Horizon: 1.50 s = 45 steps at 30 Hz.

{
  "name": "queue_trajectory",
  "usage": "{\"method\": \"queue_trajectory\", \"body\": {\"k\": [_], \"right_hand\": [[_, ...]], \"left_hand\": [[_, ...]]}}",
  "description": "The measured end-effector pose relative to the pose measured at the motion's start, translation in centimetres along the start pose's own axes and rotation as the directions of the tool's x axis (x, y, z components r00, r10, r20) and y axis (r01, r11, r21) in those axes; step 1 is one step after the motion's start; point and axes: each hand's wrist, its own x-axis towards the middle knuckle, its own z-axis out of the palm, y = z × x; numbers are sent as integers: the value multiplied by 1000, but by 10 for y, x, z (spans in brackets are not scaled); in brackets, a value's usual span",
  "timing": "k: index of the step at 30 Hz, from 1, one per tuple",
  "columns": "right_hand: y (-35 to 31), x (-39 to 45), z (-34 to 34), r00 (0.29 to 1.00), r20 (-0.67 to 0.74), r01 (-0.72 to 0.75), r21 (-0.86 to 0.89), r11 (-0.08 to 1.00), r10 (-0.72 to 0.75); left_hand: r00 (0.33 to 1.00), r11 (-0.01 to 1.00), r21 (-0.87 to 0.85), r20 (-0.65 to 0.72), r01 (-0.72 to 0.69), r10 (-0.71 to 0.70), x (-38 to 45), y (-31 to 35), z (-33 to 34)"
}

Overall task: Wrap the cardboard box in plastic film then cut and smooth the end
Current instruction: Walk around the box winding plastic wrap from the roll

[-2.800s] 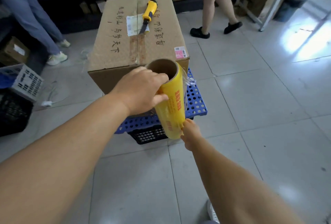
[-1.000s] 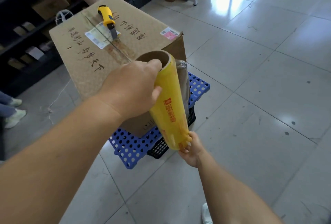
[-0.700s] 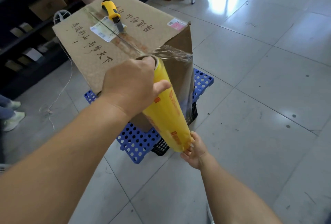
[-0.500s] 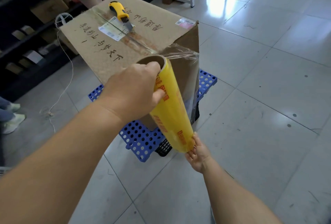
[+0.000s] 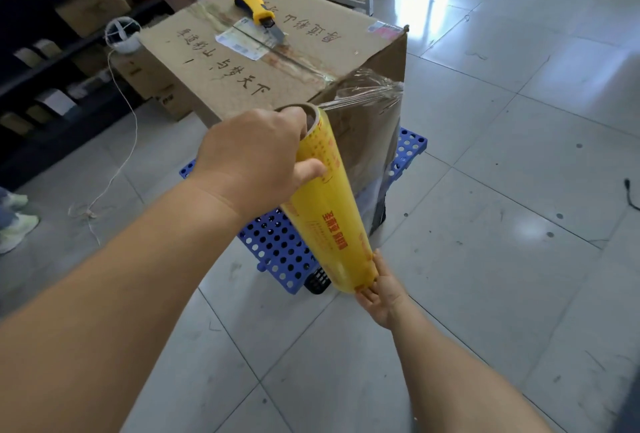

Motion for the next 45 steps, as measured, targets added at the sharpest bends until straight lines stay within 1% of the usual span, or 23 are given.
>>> {"method": "queue_trajectory", "body": {"k": [2,3,5,7,10,14,16,19,22,25,32,35,40,45], "right_hand": [[5,-3,1,998,62,-22,34,999,20],[10,-3,2,997,75,-16,48,999,12],[20,-7,5,999,47,0,53,999,-3],[28,-13,13,999,14,40,31,999,-40],[38,-15,25,999,32,40,30,999,-41],[51,-11,35,998,16,65,-4,998,-65],[62,-12,43,997,27,78,-10,997,-77],[75,-16,58,992,26,120,40,992,-121],[79,-13,69,982,7,186,56,981,-186],[79,-11,77,974,-8,227,43,973,-226],[90,1,113,973,-61,225,12,974,-223],[101,7,135,976,-70,209,62,976,-205],[110,23,160,966,-128,242,133,961,-225],[114,26,179,933,-265,288,137,948,-245]], "left_hand": [[1000,1000,10,1,8,-8,-5,-5,0],[1000,1000,-16,21,4,-4,-9,-9,0],[996,996,-82,82,-25,31,-17,-17,0],[992,991,-122,102,-58,71,-23,-25,-1],[994,987,-133,53,-90,98,-31,-32,-3],[993,992,-49,-18,-120,120,-42,-46,1],[991,990,-48,-11,-133,132,-49,-59,0],[982,980,-79,25,-183,185,-56,-74,1],[976,969,-120,9,-215,218,-58,-81,4],[978,969,-131,-23,-210,209,-58,-93,7],[976,977,-67,-88,-204,198,-47,-129,13],[969,971,-63,-97,-233,226,-38,-147,15],[931,926,-101,-62,-363,359,-26,-171,15],[849,837,-149,-48,-527,526,-18,-201,16]]}}
